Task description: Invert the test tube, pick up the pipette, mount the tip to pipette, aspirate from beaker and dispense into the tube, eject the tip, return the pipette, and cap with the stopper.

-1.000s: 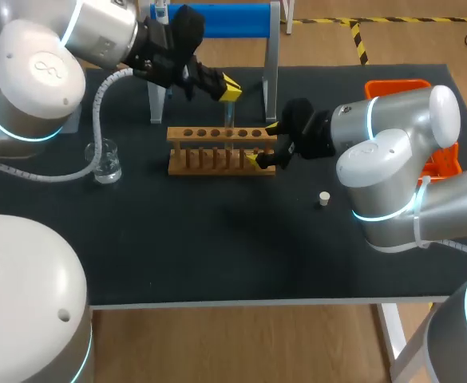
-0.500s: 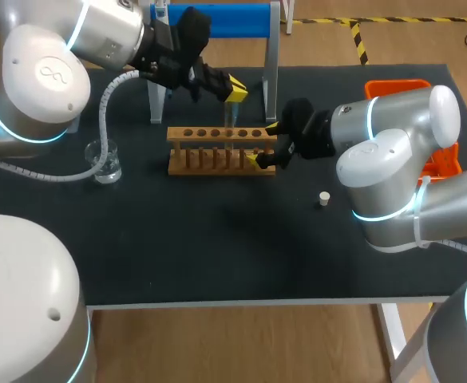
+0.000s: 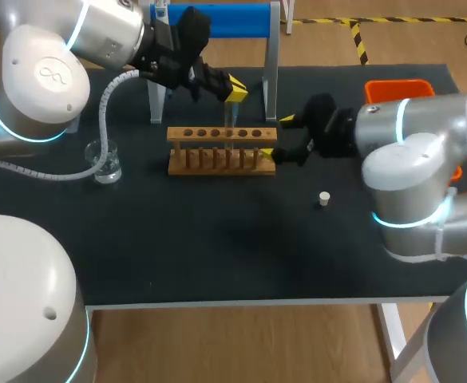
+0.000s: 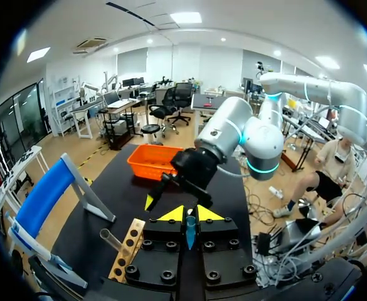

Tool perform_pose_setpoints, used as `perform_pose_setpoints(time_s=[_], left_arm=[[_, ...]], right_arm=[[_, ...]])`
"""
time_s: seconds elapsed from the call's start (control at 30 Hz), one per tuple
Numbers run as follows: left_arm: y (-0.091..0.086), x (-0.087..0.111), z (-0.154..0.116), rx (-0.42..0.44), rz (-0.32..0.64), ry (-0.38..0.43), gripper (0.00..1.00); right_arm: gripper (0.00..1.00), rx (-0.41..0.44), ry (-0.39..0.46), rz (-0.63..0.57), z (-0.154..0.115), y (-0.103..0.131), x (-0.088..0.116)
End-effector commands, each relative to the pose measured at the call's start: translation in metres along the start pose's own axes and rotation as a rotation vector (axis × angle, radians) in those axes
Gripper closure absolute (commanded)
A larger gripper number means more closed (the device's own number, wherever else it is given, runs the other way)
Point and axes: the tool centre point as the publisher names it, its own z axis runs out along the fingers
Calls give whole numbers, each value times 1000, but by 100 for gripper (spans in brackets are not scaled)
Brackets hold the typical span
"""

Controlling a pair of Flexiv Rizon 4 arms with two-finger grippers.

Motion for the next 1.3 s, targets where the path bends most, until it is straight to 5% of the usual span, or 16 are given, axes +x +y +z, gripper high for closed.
perform_pose_setpoints(time_s=[0.03,0.6,0.97,1.3], left_arm=[[0,0,0,-2,-1,1,100],[0,0,0,-2,-1,1,100],[0,0,0,-2,-1,1,100],[0,0,0,-2,-1,1,100]], right_arm=[[0,-151,75,-6,-71,-3,5],[0,-353,265,-189,-114,30,51],[0,-450,411,-172,-107,63,66],[0,-425,521,-122,-79,90,76]])
